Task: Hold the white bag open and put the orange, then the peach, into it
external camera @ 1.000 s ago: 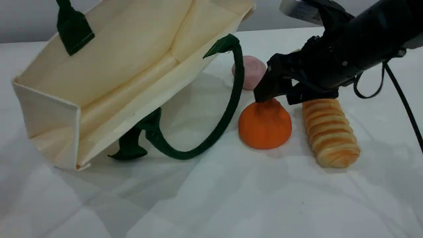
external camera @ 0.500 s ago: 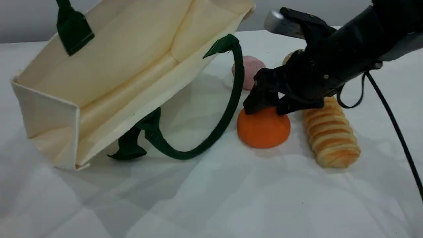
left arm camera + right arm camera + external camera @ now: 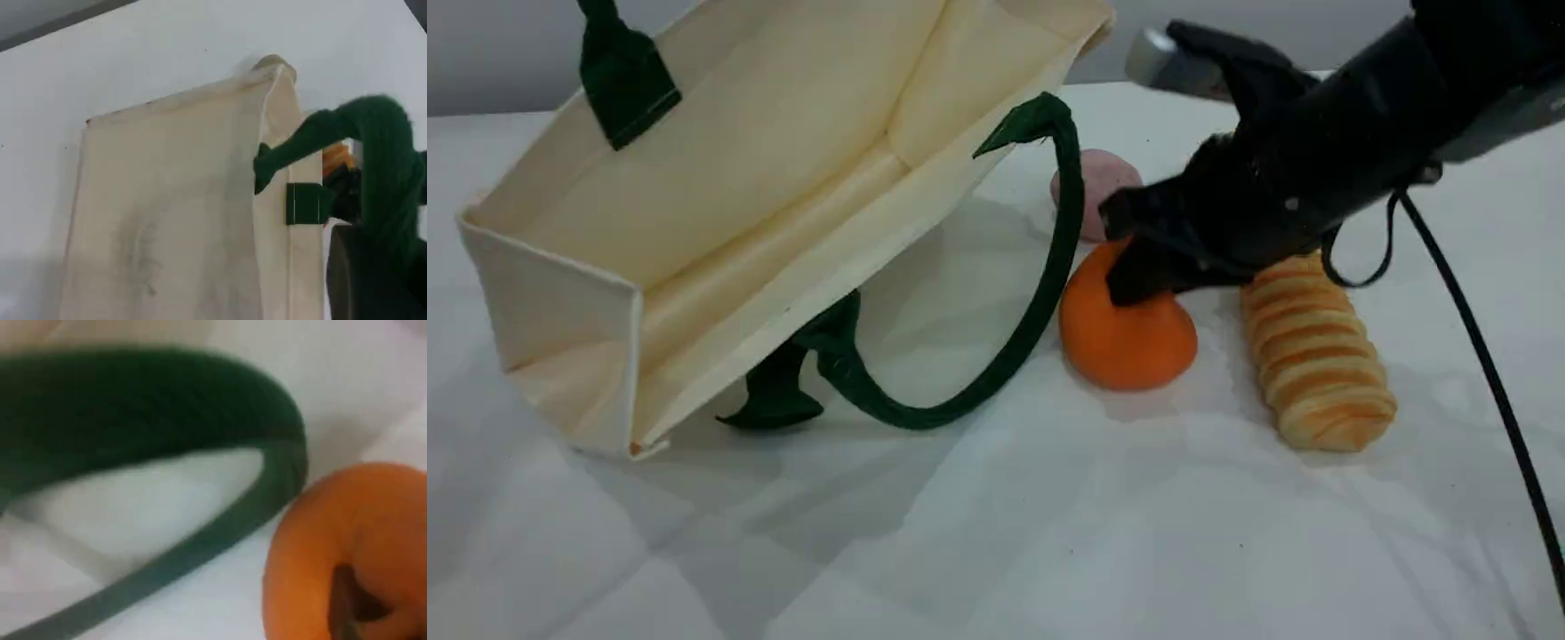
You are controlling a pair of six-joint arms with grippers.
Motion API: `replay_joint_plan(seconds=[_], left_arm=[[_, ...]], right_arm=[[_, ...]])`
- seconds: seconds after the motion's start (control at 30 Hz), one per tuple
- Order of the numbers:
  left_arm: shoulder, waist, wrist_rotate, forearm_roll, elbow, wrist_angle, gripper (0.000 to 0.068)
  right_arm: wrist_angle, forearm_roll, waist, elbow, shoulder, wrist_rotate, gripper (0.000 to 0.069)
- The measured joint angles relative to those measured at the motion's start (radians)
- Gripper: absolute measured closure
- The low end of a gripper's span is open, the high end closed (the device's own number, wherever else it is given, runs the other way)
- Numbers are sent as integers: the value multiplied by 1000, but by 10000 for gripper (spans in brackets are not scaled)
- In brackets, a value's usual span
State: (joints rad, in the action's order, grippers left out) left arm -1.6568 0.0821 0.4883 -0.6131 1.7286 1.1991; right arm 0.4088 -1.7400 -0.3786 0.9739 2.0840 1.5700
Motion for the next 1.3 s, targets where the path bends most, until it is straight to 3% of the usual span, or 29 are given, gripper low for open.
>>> replay_joint_plan(seconds=[0.13,0.37,0.63,0.83,0.97,1.2,1.3], left_arm=[[0,0,0,17,0,-4,599],[0,0,-3,48,0,-23,599],[0,0,-23,77,0,-27,599],[0,0,-24,67,0,-27,599],[0,0,-24,63,0,-30,599],[0,0,-24,62,0,-29,599],[0,0,-25,61,0,-27,599]], right_arm=[[-30,71,0,-1,-83,0,659],[-36,348,0,-1,-239,-12,659],[-4,573,3,-1,-412,-209,659],[90,486,-3,0,-471,-193,659],[149,398,-53,0,-467,-131,659],[32,240,-175,35,-441,-23,659],[44,228,-207,83,-398,-21,659]])
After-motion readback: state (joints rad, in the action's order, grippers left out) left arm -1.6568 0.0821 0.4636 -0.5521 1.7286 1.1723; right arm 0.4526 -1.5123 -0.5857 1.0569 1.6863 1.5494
